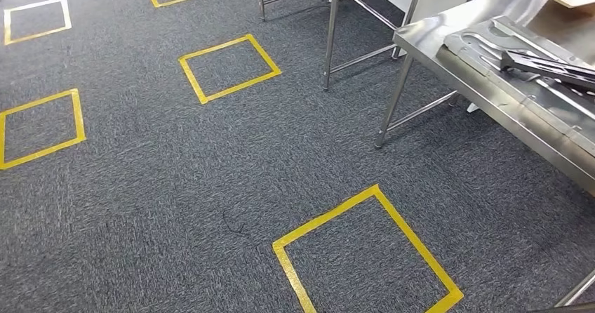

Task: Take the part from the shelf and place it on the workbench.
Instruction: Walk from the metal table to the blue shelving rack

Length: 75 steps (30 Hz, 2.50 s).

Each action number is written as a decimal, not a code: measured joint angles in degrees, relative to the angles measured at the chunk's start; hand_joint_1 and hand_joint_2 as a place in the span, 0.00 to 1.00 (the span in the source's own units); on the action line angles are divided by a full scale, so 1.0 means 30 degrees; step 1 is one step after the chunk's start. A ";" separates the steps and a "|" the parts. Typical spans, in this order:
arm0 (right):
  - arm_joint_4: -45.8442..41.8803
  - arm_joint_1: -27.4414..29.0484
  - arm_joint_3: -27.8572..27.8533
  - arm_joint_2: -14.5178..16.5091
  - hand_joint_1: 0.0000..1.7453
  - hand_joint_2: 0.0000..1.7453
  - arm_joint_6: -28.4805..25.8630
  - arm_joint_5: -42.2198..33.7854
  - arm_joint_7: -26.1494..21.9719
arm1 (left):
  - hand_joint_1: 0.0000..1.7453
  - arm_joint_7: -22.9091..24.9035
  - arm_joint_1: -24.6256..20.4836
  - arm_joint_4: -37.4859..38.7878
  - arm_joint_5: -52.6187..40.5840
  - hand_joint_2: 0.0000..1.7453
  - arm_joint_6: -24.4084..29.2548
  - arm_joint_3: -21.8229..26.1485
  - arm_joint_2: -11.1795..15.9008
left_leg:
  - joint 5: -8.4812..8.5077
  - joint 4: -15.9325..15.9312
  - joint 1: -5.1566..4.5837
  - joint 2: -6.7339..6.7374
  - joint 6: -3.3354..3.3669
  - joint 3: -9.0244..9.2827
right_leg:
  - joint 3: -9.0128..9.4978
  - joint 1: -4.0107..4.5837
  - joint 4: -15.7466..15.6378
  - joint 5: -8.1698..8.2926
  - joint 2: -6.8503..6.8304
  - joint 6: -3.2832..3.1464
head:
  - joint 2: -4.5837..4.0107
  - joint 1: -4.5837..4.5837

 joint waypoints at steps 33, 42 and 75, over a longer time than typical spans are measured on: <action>-0.0007 0.0276 -0.0466 -0.0419 0.00 0.00 0.0614 -0.0430 -0.0304 | 0.00 -0.0183 0.0043 0.0000 -0.0766 0.00 0.0694 -0.0650 -0.0669 | -0.0008 -0.0052 -0.0235 -0.0303 0.0414 -0.0110 | 0.0214 0.0134 -0.0053 -0.0188 -0.0195 0.0172 | 0.0000 0.0000; 0.0000 0.0364 -0.0466 -0.0383 0.00 0.00 0.0526 -0.0164 -0.0242 | 0.00 0.0116 0.0020 0.0000 -0.0452 0.00 0.0887 -0.0636 -0.0701 | 0.0149 -0.0294 -0.0339 -0.2229 0.1070 0.0042 | -0.2578 0.0028 0.4939 -0.1819 0.2012 0.0277 | 0.0000 0.0002; -0.0089 0.0468 -0.0596 -0.0379 0.00 0.00 0.0750 -0.0100 -0.0252 | 0.00 0.0255 0.0015 -0.0020 -0.0485 0.00 0.0882 -0.0643 -0.0931 | 0.0076 0.0284 -0.0260 -0.2993 0.0867 -0.0408 | -0.1886 0.0892 0.2213 0.0204 0.3060 -0.0969 | 0.0000 0.0051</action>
